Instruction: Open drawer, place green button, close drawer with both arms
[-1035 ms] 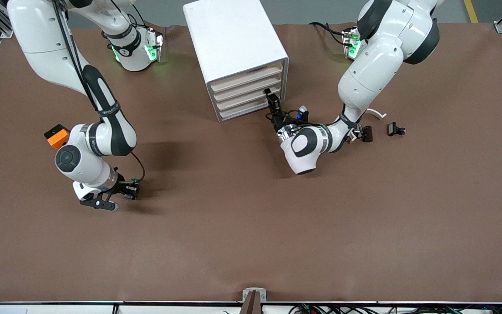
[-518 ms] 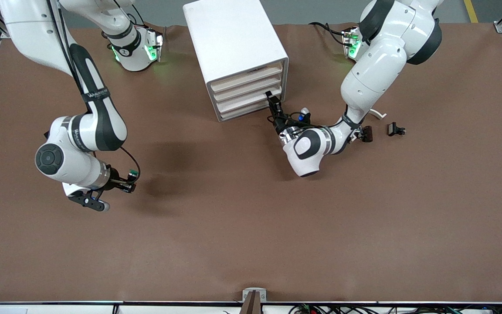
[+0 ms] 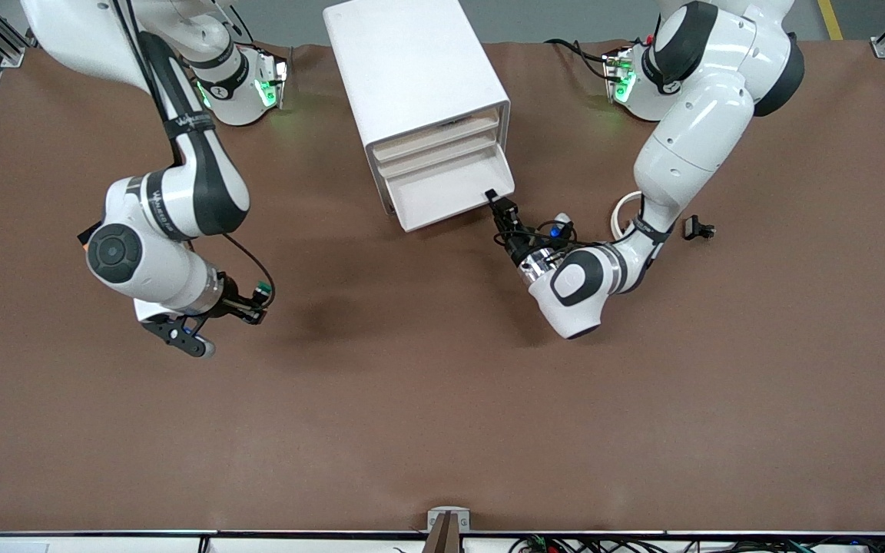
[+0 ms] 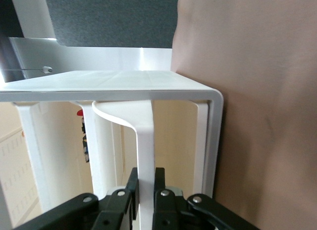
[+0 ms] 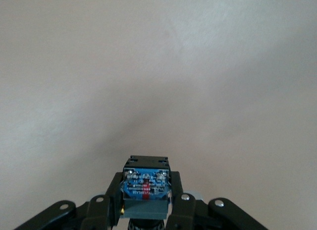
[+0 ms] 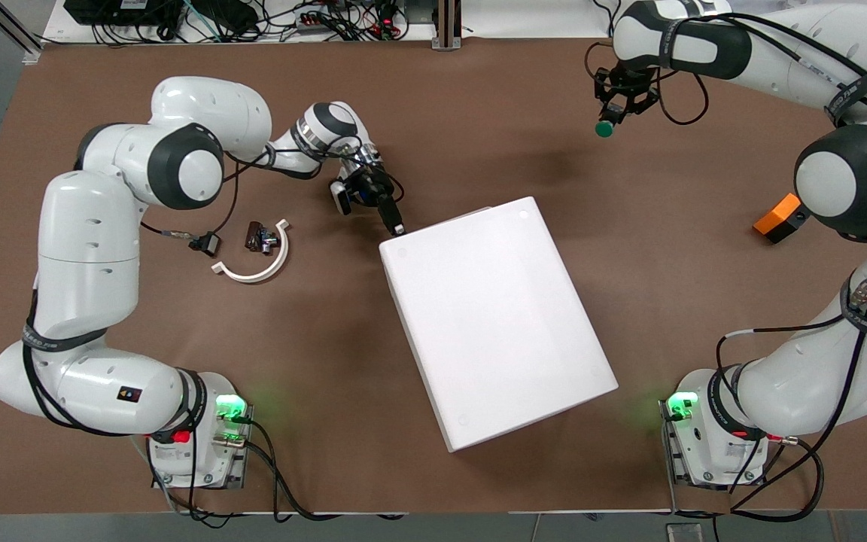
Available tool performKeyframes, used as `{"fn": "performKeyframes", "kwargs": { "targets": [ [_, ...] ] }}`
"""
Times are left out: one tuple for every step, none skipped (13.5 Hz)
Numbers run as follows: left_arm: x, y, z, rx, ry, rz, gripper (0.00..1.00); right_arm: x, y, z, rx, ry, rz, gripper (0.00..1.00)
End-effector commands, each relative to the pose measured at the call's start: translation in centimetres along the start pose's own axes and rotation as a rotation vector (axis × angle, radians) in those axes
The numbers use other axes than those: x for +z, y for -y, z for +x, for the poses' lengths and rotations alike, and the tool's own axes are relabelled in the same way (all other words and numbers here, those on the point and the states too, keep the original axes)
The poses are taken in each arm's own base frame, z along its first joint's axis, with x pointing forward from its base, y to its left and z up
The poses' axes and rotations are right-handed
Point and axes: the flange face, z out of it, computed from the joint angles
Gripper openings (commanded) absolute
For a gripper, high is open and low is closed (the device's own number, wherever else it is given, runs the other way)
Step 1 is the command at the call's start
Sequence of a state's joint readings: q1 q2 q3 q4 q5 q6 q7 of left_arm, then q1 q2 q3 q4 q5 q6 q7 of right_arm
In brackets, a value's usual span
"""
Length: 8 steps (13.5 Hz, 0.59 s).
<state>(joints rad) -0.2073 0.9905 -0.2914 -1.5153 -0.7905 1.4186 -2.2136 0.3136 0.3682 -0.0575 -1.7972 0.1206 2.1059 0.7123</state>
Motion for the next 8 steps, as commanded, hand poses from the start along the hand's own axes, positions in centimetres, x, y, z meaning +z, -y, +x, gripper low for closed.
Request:
{"fn": "performKeyframes", "kwargs": {
  "targets": [
    [-3.9,0.9,1.2,0.001,-0.003,-0.043,0.03,-2.6,3.0,-4.2,0.081,0.005,-0.002,0.00],
    [-4.8,1.1,1.2,0.009,0.004,-0.056,0.04,-3.4,4.3,-5.6,0.109,0.012,-0.012,0.00],
    [-5.8,1.2,1.5,0.011,0.015,-0.068,0.06,-3.9,5.6,-7.1,0.139,0.021,-0.026,0.00],
    [-6.3,1.4,1.6,0.015,0.018,-0.076,0.07,-4.2,6.9,-8.7,0.167,0.019,-0.033,0.00],
    [-6.6,1.4,1.7,0.014,0.023,-0.078,0.07,-4.2,8.1,-10.3,0.187,0.015,-0.035,0.00],
    [-6.5,1.3,1.7,0.015,0.022,-0.076,0.10,-4.1,9.3,-12.1,0.206,0.011,-0.038,0.00],
    [-6.5,1.3,1.7,0.013,0.022,-0.077,0.14,-3.9,10.2,-13.7,0.224,0.001,-0.045,0.00],
    [-6.5,1.2,1.8,0.016,0.022,-0.076,0.24,-3.7,11.2,-15.4,0.245,-0.011,-0.053,0.00]
  ]
}}
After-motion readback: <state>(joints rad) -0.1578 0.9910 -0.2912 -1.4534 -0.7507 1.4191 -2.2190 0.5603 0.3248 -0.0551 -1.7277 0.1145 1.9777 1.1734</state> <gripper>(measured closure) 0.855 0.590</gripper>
